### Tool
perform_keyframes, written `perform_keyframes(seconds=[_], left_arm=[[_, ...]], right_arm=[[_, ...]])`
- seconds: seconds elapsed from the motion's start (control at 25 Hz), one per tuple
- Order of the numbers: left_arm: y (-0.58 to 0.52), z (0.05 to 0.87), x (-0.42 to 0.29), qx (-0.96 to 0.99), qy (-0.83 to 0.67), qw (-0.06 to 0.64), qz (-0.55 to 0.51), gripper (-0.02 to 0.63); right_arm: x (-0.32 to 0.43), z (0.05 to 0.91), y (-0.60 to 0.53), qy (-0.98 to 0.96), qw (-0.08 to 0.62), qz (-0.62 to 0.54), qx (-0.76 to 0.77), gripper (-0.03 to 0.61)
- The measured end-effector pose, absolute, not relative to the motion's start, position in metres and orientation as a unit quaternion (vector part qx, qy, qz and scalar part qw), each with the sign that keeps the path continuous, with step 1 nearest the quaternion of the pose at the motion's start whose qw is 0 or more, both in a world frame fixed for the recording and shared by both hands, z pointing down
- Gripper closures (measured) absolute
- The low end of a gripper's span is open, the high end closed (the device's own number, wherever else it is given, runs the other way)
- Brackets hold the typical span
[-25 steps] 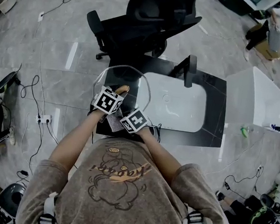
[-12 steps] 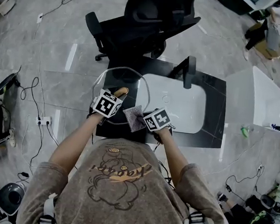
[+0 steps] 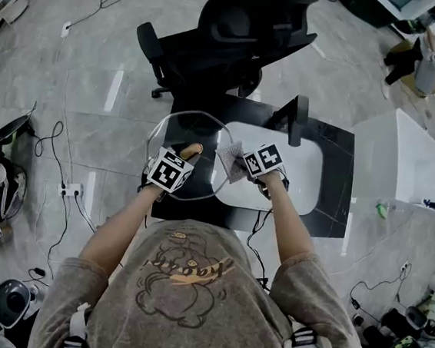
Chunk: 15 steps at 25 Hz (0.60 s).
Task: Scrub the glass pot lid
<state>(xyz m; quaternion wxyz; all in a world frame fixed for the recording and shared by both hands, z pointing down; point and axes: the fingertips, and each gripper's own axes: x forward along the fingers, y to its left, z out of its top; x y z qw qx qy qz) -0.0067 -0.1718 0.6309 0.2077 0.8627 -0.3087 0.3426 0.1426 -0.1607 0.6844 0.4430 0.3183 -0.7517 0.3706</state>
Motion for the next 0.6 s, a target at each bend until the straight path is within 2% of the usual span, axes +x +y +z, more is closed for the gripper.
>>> perform_keyframes(seconds=[0.36,0.6], left_arm=[[-0.171,0.632,-0.006,0.865,-0.307,0.202,0.341,0.422],[-0.171,0.631,-0.009,0.865,-0.309,0.198,0.343,0.422]], right_arm=[[0.123,0.682,-0.244,-0.747,0.518,0.274,0.315,0.477],[0.09,0.678,-0.286,-0.757,0.519,0.239,0.318,0.478]])
